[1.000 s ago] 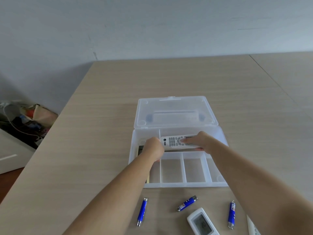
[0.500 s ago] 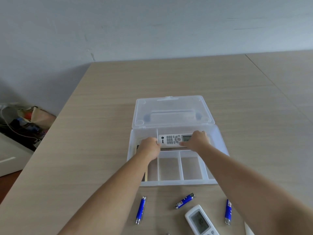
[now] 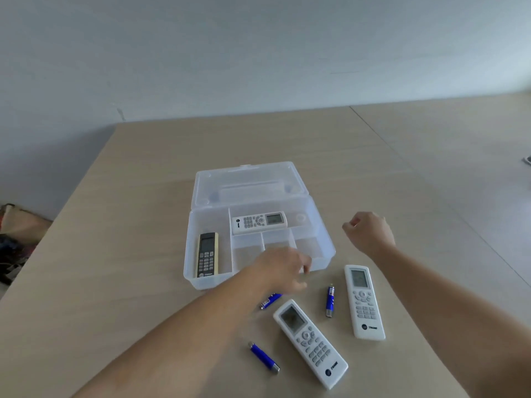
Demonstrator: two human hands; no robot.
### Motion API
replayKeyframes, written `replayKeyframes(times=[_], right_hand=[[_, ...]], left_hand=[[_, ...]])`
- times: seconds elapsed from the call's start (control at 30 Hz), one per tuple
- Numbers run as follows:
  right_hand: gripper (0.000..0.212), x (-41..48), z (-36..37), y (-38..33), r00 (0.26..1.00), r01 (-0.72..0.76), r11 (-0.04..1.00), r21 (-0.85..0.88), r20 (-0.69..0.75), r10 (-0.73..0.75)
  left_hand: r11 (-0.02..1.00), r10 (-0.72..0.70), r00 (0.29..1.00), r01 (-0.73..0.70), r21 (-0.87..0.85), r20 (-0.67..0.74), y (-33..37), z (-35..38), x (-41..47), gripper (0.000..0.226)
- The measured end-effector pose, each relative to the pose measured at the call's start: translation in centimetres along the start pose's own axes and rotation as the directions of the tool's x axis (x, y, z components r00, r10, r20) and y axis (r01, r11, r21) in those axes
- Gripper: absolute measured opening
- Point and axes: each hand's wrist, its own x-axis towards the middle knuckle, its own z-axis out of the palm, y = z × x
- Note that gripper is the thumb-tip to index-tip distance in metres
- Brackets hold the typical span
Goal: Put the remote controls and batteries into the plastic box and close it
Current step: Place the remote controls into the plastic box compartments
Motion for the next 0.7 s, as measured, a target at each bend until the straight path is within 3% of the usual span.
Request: replayKeyframes(times=[0.13, 0.2, 0.37, 0.53, 0.63, 0.7], right_hand=[[0.03, -3.6, 1.3, 5.1, 0.983, -0.08, 0.991, -0.109, 0.157, 0.097], [0.037, -5.1, 2.2, 6.6, 0.971, -0.093, 0.988, -0.121, 0.21, 0.117], [0.056, -7.2, 4.3, 8.7, 0.954, -0.107, 0.987, -0.119, 0.268, 0.136], [0.068, -7.7, 5.4, 9.0, 0.941, -0.199, 0.98, -0.028, 0.272, 0.199], [0.068, -7.9, 5.0, 9.3, 0.918, -0.264, 0.962, 0.068, 0.324, 0.229], [0.063, -7.7, 4.4, 9.5, 0.909, -0.289, 0.952, 0.096, 0.339, 0.242]], left_hand=[[0.94, 0.079, 0.973, -0.146, 0.309, 0.218, 0.7, 3.4, -0.4, 0.077], [0.903, 0.074, 0.959, -0.181, 0.39, 0.273, 1.0, 4.7, -0.5, 0.085], [0.865, 0.056, 0.963, -0.179, 0.469, 0.264, 1.4, 7.1, -0.5, 0.067], [0.855, 0.036, 0.967, -0.161, 0.492, 0.253, 1.9, 7.3, -0.3, 0.064], [0.918, 0.012, 0.97, -0.108, 0.381, 0.245, 2.3, 7.1, -0.5, 0.04], [0.986, -0.045, 0.964, 0.001, 0.167, 0.262, 2.4, 6.6, -0.6, 0.027]])
